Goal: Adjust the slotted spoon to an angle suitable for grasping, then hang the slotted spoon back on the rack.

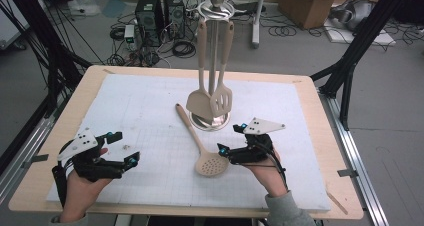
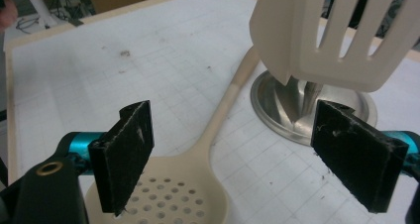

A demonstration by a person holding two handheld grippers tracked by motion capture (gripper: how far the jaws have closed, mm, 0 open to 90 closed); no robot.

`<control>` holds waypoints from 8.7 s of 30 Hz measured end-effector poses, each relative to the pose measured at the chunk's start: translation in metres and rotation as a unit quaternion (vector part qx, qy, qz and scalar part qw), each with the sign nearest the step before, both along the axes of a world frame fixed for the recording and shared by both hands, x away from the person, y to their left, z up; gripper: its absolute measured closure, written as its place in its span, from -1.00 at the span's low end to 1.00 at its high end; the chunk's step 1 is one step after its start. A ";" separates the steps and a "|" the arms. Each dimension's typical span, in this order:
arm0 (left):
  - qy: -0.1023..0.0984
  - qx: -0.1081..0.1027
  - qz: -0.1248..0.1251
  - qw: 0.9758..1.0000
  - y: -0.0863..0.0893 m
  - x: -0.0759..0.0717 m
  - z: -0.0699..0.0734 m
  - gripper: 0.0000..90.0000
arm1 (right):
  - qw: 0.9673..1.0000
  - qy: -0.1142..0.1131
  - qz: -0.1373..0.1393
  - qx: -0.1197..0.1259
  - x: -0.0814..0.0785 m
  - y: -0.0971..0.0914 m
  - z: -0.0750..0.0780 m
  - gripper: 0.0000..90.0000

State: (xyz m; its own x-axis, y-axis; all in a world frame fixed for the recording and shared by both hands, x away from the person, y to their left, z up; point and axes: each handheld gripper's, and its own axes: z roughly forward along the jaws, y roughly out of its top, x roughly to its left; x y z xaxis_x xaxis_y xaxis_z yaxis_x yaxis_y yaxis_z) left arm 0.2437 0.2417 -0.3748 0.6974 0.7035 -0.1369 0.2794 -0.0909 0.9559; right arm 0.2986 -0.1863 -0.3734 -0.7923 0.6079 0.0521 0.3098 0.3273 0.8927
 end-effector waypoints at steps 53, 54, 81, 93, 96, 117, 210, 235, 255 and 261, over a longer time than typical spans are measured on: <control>0.006 -0.006 0.011 1.000 0.013 -0.008 -0.001 -0.88 | 0.991 0.064 0.027 -0.118 0.038 0.089 -0.035 -0.62; 0.004 -0.005 0.011 1.000 0.013 -0.008 -0.001 -0.88 | 0.990 0.066 0.028 -0.119 0.039 0.090 -0.036 -0.62; 0.004 -0.009 0.027 1.000 0.025 -0.016 -0.001 -0.88 | 0.985 0.087 0.018 -0.146 0.059 0.099 -0.047 -0.57; 0.008 -0.009 0.029 1.000 0.027 -0.016 -0.003 -0.88 | 0.983 0.093 0.016 -0.155 0.066 0.099 -0.053 -0.55; 0.009 -0.009 0.030 0.999 0.027 -0.016 -0.003 -0.88 | 0.982 0.095 0.016 -0.160 0.068 0.100 -0.054 -0.55; 0.011 -0.009 0.034 0.999 0.029 -0.017 -0.005 -0.88 | 0.975 0.114 0.031 -0.190 0.073 0.103 -0.060 -0.14; 0.010 -0.008 0.038 0.999 0.033 -0.018 -0.004 -0.88 | 0.966 0.179 0.038 -0.181 0.070 0.110 -0.046 0.61; 0.009 -0.012 0.043 0.999 0.035 -0.018 -0.004 -0.88 | 0.963 0.215 0.079 -0.143 0.072 0.110 -0.038 0.72; 0.010 -0.009 0.040 0.999 0.035 -0.018 -0.004 -0.88 | 0.958 0.223 0.118 -0.133 0.068 0.100 -0.032 0.74; 0.012 -0.008 0.040 0.999 0.034 -0.017 -0.005 -0.88 | 0.959 0.224 0.125 -0.123 0.068 0.094 -0.030 0.74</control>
State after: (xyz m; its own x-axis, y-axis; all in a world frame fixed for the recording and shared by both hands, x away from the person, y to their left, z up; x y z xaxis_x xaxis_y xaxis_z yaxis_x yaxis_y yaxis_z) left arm 0.2262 0.2757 -0.3798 0.6352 0.7546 -0.1646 0.3072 -0.0513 0.9503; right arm 0.3662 -0.0927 -0.4031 -0.8463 0.4402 0.2998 0.5286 0.6246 0.5749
